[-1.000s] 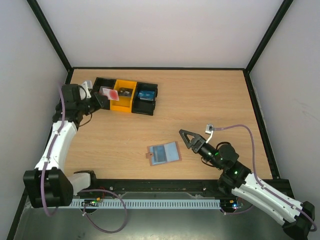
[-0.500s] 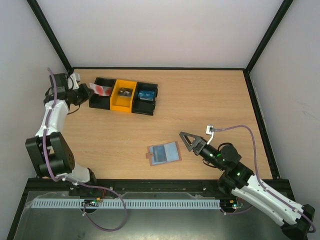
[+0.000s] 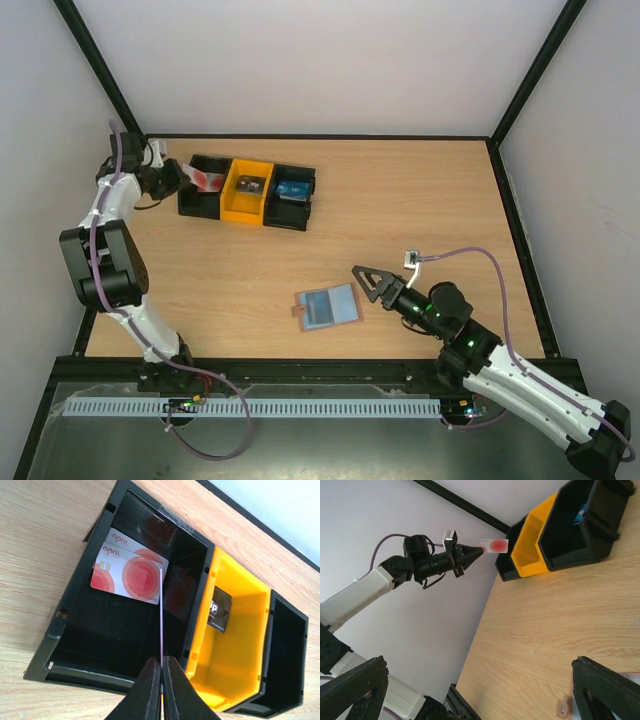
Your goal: Take the credit cards out of the card holder
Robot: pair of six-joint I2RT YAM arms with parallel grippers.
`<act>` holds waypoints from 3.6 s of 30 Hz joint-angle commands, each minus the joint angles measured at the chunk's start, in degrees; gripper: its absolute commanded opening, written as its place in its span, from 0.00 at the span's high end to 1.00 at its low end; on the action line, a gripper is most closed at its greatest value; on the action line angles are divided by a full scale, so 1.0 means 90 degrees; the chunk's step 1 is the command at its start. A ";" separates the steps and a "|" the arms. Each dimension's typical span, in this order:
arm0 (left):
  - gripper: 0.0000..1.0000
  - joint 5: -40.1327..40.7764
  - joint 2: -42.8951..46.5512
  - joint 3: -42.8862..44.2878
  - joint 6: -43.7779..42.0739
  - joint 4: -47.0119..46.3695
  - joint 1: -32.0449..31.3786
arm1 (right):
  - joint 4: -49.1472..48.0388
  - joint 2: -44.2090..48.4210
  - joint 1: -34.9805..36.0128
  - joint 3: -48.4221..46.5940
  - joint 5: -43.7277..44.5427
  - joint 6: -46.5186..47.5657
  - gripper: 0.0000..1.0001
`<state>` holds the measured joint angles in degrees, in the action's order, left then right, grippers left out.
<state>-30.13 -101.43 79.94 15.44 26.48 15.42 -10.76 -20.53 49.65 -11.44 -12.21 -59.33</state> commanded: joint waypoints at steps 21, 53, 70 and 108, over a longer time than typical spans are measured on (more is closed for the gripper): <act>0.97 -0.0198 -0.1929 0.1353 -0.0045 0.0201 -0.0341 | -0.0726 -0.1639 0.0027 -0.0655 -0.0324 0.0259 0.02; 0.77 0.0310 -0.2734 0.2257 0.0146 0.0384 -0.0571 | -0.0020 -0.1390 0.0026 -0.0681 0.0126 0.0329 0.02; 0.47 0.0863 -0.2306 0.2548 0.0736 0.0347 -0.0619 | 0.1073 -0.1173 0.0028 -0.0809 0.0426 0.0240 0.02; 0.16 0.0057 0.3409 -0.3472 0.0934 -0.0925 -0.3072 | 0.1173 -0.3953 0.0419 -0.1026 -0.0097 0.0545 0.67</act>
<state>-28.10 -74.78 53.04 23.57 20.51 -9.58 2.07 -52.90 51.53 -17.39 -13.15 -56.86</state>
